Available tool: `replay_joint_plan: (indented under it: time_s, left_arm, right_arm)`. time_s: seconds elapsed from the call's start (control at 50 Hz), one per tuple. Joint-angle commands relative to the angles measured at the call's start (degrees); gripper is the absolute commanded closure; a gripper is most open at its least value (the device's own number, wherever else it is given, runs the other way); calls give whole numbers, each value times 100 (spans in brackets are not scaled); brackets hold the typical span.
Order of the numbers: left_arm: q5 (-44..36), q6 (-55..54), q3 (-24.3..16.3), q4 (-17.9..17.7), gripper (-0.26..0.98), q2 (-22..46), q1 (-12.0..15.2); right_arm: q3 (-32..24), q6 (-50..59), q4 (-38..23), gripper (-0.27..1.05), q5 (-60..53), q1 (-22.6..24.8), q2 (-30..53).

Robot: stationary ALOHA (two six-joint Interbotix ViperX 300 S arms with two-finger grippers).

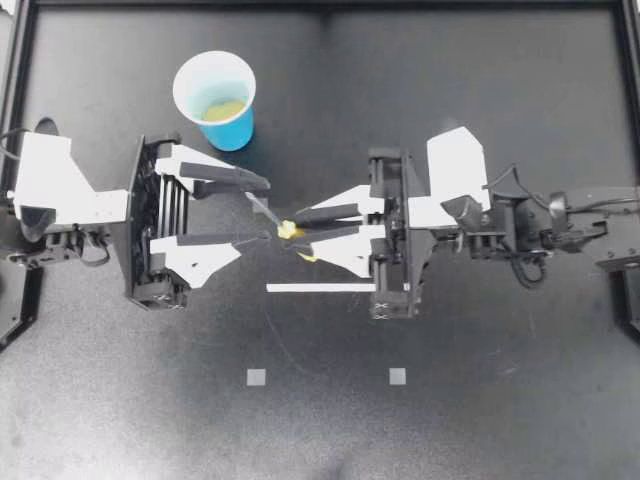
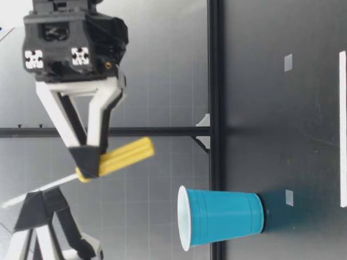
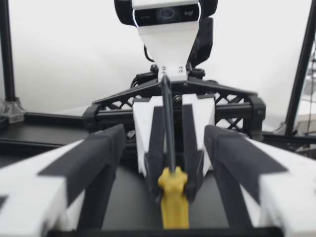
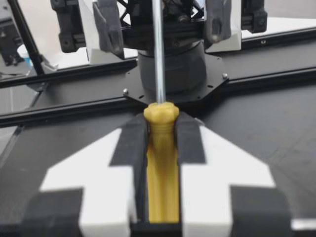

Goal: Pick up the screwdriver with the right arm, hand it over to the left arm then place it into the cup.

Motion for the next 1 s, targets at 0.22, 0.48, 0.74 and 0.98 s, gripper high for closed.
replay_joint_plan:
  time_s: [0.22, 0.48, 0.74, 0.98]
  left_arm:
    - [-88, -149, -132, 149, 26, -18, 9]
    - [-62, -167, -123, 158, 65, -18, 9]
    - [-44, -167, -105, 158, 67, -18, 9]
    - [-44, -123, -62, 158, 67, -18, 9]
  right_arm:
    - [-246, -9, -9, 71, -62, -53, 35]
    - [-255, -9, -9, 71, -70, -88, 35]
    - [-264, 53, 44, 55, -62, -114, 44]
    - [-246, 44, 202, 7, -62, -114, 18]
